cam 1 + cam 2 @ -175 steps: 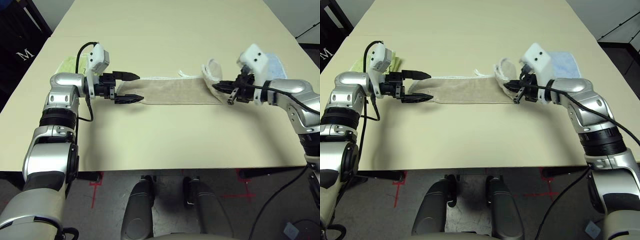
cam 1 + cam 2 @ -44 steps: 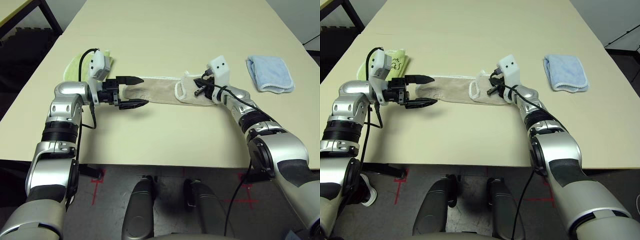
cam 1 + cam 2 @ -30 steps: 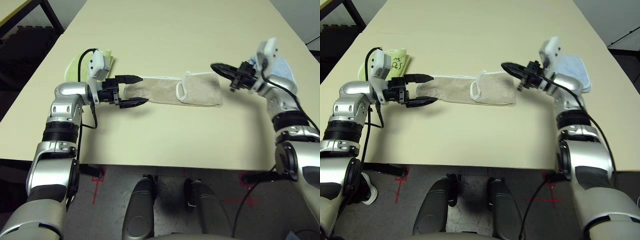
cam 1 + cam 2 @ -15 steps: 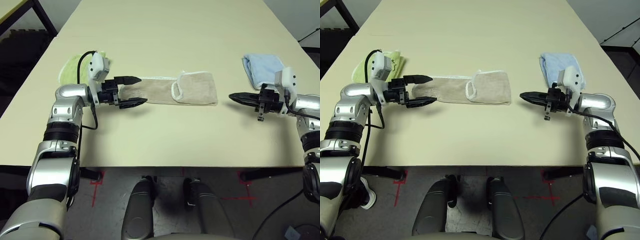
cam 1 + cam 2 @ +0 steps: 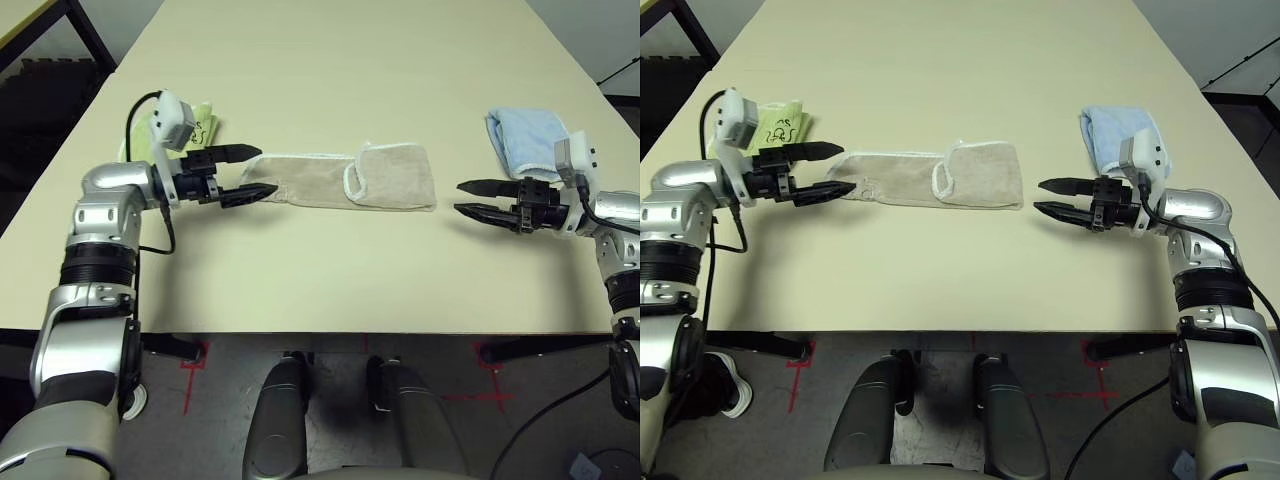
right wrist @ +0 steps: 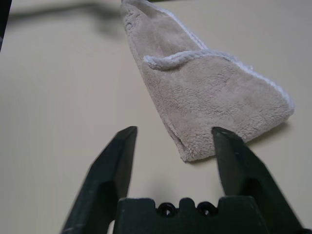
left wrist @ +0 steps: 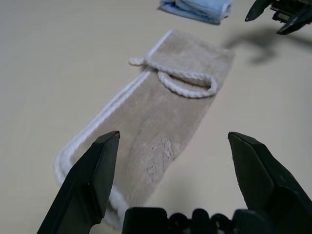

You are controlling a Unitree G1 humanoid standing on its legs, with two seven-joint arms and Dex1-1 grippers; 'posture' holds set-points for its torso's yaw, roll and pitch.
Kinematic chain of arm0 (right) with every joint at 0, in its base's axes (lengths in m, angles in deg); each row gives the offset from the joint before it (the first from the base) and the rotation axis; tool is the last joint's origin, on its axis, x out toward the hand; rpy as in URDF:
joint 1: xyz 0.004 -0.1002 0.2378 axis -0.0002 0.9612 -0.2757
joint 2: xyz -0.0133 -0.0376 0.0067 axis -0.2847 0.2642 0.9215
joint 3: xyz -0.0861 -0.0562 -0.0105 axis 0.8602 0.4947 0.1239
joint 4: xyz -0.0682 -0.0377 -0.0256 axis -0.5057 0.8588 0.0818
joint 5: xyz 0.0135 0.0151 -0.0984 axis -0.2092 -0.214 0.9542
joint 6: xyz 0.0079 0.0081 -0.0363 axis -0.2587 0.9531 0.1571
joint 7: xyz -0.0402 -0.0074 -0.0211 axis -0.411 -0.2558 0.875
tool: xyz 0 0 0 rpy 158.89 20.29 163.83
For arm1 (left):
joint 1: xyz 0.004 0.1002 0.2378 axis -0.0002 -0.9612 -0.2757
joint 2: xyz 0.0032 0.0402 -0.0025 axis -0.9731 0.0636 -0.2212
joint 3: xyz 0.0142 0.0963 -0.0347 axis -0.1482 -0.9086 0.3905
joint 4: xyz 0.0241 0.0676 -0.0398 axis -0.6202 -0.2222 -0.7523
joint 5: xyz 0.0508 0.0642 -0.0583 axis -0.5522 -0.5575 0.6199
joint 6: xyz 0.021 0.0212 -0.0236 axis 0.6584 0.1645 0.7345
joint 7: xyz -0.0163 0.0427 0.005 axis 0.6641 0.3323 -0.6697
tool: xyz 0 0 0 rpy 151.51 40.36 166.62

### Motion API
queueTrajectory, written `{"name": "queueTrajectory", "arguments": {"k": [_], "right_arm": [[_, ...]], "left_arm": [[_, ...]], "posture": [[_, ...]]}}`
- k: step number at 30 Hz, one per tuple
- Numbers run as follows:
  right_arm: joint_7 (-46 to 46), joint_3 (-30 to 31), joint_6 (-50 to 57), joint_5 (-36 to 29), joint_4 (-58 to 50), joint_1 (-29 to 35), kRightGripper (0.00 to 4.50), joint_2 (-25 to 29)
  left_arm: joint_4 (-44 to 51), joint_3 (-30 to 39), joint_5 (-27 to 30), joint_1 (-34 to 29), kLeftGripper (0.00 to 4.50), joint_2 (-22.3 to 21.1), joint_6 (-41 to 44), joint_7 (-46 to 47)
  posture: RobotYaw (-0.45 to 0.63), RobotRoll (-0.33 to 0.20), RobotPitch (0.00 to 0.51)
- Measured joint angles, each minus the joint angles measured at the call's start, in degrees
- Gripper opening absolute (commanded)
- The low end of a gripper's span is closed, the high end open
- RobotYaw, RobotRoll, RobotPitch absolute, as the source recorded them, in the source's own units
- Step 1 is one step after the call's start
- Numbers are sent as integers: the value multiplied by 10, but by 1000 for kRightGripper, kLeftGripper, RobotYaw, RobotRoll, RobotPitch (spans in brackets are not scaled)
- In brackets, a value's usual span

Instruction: Fold the towel and set it aside.

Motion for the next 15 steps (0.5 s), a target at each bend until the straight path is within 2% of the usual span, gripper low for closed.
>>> {"name": "queueTrajectory", "arguments": {"k": [3, 6, 8, 12, 15], "right_arm": [[5, 0, 4, -1, -10, 1, 4485, 0], [9, 1, 5, -2, -23, 0, 4485, -3], [11, 4, 8, -2, -30, 0, 4485, -4], [13, 5, 11, -2, -31, 0, 4485, -4], [13, 5, 12, -2, -34, 0, 4485, -4]], "left_arm": [[6, 4, 13, 1, 4500, -6, 82, 19], [3, 21, 48, 28, 4500, 2, 269, 78], [3, 32, 66, 42, 4500, 11, 360, 110], [-8, 45, 86, 53, 4500, 30, 475, 172], [-24, 48, 87, 68, 4500, 30, 526, 199]], "posture": [[112, 0, 174], [108, 0, 175], [106, 0, 176], [99, 0, 182], [99, 0, 183]]}}
